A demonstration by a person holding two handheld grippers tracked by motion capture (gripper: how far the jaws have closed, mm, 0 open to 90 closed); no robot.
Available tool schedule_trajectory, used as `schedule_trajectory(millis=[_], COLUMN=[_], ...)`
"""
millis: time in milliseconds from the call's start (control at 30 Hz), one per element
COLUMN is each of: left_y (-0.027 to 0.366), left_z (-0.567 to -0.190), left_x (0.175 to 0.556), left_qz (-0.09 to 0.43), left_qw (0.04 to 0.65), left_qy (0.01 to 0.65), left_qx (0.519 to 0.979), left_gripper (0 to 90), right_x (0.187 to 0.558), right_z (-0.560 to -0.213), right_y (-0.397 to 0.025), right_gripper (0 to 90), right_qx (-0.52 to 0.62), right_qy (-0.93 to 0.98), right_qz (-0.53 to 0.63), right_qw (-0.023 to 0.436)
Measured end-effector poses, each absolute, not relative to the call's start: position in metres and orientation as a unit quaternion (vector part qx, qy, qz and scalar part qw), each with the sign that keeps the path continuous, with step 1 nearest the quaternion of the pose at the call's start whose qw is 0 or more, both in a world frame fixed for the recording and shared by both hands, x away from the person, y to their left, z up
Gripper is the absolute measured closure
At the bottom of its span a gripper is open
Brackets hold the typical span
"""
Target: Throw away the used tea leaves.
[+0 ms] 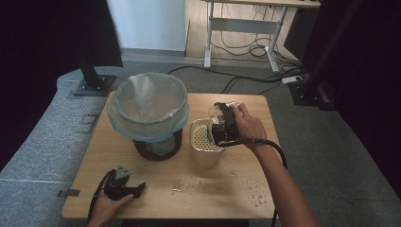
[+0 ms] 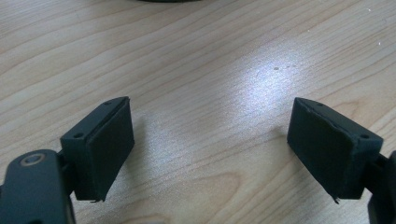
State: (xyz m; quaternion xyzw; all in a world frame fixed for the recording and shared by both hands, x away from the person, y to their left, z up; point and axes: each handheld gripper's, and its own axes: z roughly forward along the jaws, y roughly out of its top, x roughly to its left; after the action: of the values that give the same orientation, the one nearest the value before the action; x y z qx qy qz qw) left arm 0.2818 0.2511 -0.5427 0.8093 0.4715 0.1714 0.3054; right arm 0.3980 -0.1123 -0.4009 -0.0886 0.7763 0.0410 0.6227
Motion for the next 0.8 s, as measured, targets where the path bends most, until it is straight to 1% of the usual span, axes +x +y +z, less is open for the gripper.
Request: schedule_trajectory(millis=[333,667,800], left_y=[0.251,0.251,0.251], left_z=[-0.543,-0.543,-0.543], left_x=[0.282,0.282,0.282], left_qz=[0.172,0.172,0.172], left_qw=[0.305,0.305,0.305], left_qy=[0.472,0.472,0.472], left_qx=[0.809,0.809,0.809], left_gripper=[14.3,14.3,14.4], right_x=[0.393,0.393,0.392], right_z=[-0.406,-0.414,-0.415], right_y=[-0.105,-0.1,-0.097], right_gripper=[39.9,40.0,40.0], right_qx=[-0.171,-0.237,-0.243], right_qy=[0.744,0.72,0.718], right_qz=[-0.015,-0.076,-0.077], right_qw=[0.646,0.648,0.648])
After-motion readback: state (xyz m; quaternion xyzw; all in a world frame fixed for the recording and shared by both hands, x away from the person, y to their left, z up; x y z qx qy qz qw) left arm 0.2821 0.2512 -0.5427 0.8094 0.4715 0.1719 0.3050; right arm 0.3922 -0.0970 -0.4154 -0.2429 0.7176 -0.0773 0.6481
